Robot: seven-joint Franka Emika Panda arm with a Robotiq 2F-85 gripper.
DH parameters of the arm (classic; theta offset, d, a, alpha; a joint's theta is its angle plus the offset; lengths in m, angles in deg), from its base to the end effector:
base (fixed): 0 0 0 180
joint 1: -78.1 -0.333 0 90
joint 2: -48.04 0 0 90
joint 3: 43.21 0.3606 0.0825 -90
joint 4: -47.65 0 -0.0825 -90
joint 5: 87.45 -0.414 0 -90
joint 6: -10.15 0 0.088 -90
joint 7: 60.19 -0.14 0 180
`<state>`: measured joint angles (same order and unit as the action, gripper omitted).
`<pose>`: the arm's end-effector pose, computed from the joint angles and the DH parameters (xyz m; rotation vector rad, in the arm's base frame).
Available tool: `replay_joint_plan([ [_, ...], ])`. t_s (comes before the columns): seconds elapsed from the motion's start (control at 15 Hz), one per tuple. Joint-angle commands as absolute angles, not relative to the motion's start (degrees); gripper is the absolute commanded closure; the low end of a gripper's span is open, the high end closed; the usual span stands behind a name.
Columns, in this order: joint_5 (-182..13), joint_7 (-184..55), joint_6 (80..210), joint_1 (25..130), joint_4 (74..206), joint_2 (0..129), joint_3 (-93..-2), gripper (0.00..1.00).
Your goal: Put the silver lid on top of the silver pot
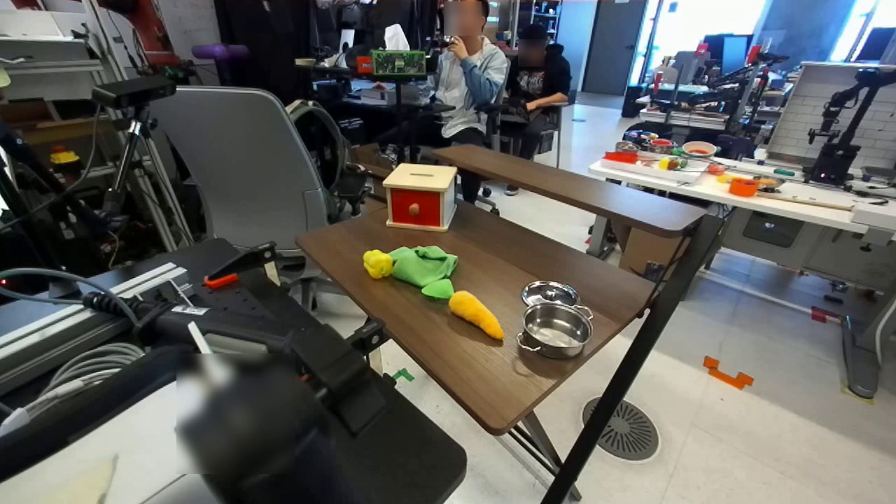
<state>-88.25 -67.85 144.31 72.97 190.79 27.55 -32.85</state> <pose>0.4419 0.1236 0.4235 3.1071 0.1911 0.3156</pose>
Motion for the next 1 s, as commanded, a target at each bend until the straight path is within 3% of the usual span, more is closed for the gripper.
replay_joint_plan([
  [0.0, -85.65, -67.98, 152.15, 76.31, 183.78, 40.26, -35.8, 0.0],
  [0.93, -87.43, -66.78, 154.63, 80.1, 152.7, 85.11, -45.82, 0.0],
])
